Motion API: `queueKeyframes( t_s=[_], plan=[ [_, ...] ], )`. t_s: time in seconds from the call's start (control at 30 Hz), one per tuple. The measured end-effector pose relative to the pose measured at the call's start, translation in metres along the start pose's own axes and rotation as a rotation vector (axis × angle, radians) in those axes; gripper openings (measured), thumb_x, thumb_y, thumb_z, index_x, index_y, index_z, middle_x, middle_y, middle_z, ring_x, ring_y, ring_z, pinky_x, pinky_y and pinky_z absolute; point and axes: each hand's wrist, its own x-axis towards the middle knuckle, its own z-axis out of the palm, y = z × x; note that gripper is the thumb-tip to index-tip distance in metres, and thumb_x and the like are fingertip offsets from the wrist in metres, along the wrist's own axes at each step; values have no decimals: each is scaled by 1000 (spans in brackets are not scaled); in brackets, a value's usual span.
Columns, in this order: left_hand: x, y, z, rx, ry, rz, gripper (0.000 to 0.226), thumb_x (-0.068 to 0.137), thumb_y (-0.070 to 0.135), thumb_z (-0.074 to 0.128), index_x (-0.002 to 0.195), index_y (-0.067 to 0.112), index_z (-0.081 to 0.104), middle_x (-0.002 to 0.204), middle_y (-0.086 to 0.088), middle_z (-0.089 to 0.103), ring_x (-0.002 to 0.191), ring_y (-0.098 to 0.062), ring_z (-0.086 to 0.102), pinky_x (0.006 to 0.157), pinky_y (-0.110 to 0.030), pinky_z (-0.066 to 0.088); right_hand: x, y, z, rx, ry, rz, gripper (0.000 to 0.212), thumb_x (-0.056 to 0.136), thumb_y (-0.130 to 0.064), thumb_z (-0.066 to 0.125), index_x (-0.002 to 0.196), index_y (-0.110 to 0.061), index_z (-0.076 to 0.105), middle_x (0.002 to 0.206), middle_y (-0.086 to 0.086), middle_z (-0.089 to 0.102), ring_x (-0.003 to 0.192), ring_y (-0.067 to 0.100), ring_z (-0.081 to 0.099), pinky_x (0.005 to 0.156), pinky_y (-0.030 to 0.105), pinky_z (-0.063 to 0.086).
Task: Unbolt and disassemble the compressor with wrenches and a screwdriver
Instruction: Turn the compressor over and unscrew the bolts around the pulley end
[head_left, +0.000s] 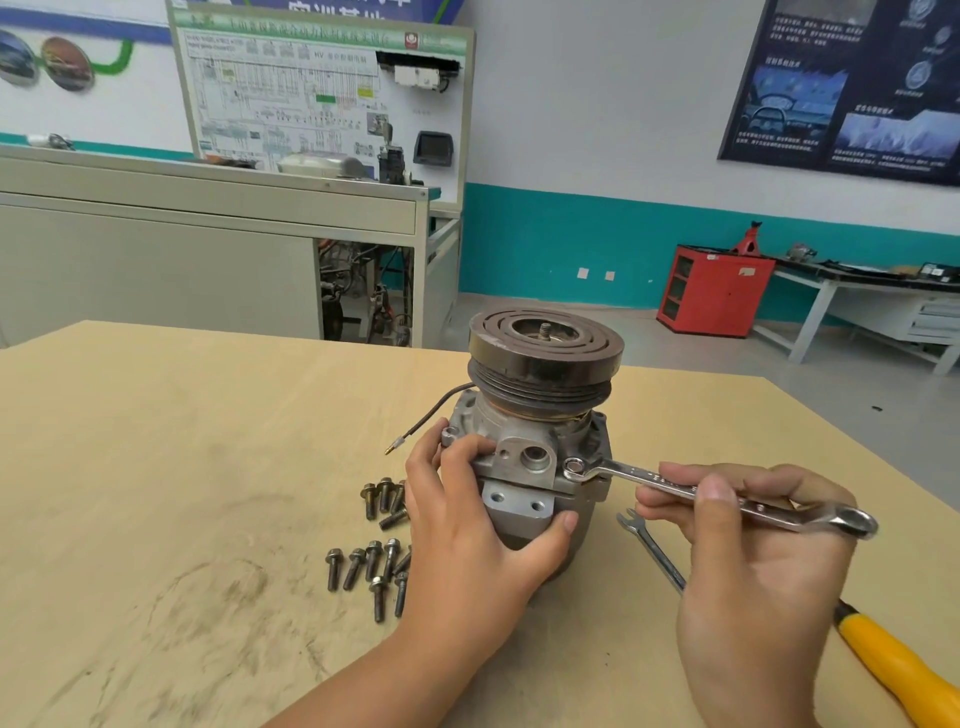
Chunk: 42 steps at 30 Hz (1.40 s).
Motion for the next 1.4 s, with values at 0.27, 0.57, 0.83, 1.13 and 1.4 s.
queueKeyframes(
  t_s=[0.27, 0.57, 0.83, 1.13, 1.4],
  plan=[
    [-1, -2, 0, -6, 0, 1, 62, 63, 54, 71, 105, 56, 26, 122, 28, 10, 136, -6, 15, 104, -22, 22, 36, 17, -3, 214, -46, 346, 31, 95, 11, 32, 92, -20, 37, 62, 4, 66, 48, 13, 55, 48, 21, 47],
    [0, -2, 0, 10, -11, -10, 61, 64, 60, 69, 107, 53, 26, 132, 18, 15, 136, -13, 19, 104, -23, 25, 72, 44, 7, 177, -250, 624, 21, 98, 2, 37, 103, -15, 48, 57, -1, 63, 54, 10, 47, 52, 21, 39],
    [0, -1, 0, 13, -24, -20, 64, 60, 65, 65, 107, 59, 22, 125, 28, 9, 136, -8, 16, 101, -19, 23, 86, 51, 22, 70, -344, 658, 21, 98, -3, 41, 114, -8, 54, 55, -6, 62, 43, 3, 45, 44, 16, 38],
    [1, 0, 0, 19, -26, -16, 65, 56, 67, 61, 106, 65, 19, 129, 26, 12, 136, -7, 16, 103, -20, 21, 64, 3, 10, 308, -72, 394, 25, 95, 4, 31, 86, -18, 34, 55, 2, 62, 37, 18, 55, 41, 18, 40],
    [2, -1, 0, 16, -16, -7, 64, 57, 65, 62, 106, 62, 21, 126, 25, 11, 131, 2, 12, 101, -13, 16, 17, 2, -1, 187, -93, 155, 33, 96, 8, 32, 92, -24, 36, 69, 6, 67, 47, 26, 64, 49, 21, 49]
  ],
)
